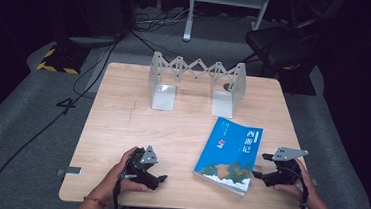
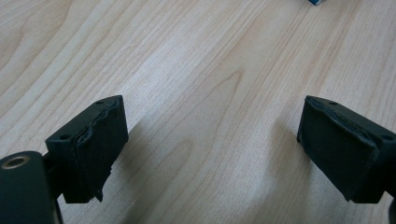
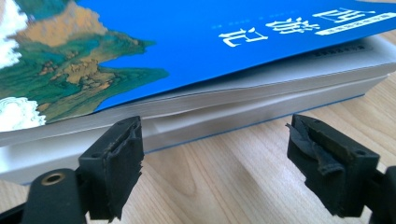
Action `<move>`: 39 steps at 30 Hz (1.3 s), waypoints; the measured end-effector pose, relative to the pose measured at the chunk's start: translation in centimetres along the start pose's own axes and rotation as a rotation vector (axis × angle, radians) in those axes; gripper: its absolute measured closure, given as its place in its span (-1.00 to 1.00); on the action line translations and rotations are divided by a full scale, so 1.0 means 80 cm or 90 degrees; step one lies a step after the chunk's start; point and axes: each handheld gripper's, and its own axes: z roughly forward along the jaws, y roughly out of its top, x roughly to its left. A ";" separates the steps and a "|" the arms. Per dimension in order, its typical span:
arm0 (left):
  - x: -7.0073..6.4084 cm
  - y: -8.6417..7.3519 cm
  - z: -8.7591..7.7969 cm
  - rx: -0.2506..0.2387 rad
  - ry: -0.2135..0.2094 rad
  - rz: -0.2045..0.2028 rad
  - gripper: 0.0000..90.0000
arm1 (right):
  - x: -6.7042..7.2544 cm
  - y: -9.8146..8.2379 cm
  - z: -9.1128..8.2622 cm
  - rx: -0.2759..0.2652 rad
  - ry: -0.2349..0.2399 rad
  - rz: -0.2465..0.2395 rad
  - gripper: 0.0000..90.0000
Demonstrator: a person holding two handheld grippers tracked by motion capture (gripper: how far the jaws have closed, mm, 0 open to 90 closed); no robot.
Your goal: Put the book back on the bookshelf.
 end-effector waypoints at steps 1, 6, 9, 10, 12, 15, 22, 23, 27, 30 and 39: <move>0.000 0.001 0.000 0.000 0.000 0.002 -0.79 | 0.000 0.001 -0.001 -0.004 0.003 0.003 -0.58; 0.000 0.004 0.003 -0.001 -0.006 0.006 -0.79 | 0.000 0.006 -0.005 -0.016 0.000 0.013 -0.58; -0.001 0.005 0.004 -0.001 -0.007 0.008 -0.79 | -0.002 0.009 -0.007 -0.022 0.008 0.024 -0.59; -0.001 0.005 0.005 -0.001 -0.007 0.008 -0.79 | -0.002 0.009 -0.006 -0.021 0.009 0.022 -0.60; -0.001 0.005 0.004 -0.001 -0.007 0.007 -0.79 | -0.002 0.009 -0.005 -0.009 0.002 0.015 -0.62; 0.000 0.005 0.005 -0.001 -0.007 0.008 -0.79 | -0.001 0.006 -0.003 -0.001 -0.001 0.013 -0.61; 0.000 0.005 0.005 -0.001 -0.007 0.009 -0.79 | 0.002 -0.015 0.004 0.016 0.014 0.016 -0.49; -0.001 0.005 0.005 -0.001 -0.007 0.008 -0.79 | 0.003 -0.017 0.006 0.025 0.020 0.012 -0.48; -0.001 0.005 0.005 -0.002 -0.008 0.009 -0.79 | 0.010 -0.020 0.012 0.044 0.037 -0.002 -0.48; -0.001 0.005 0.005 -0.002 -0.012 0.013 -0.79 | 0.013 -0.017 0.015 0.041 0.042 -0.006 -0.52; -0.001 0.008 0.007 -0.002 -0.017 0.012 -0.77 | 0.012 -0.011 0.005 0.013 0.044 0.008 -0.52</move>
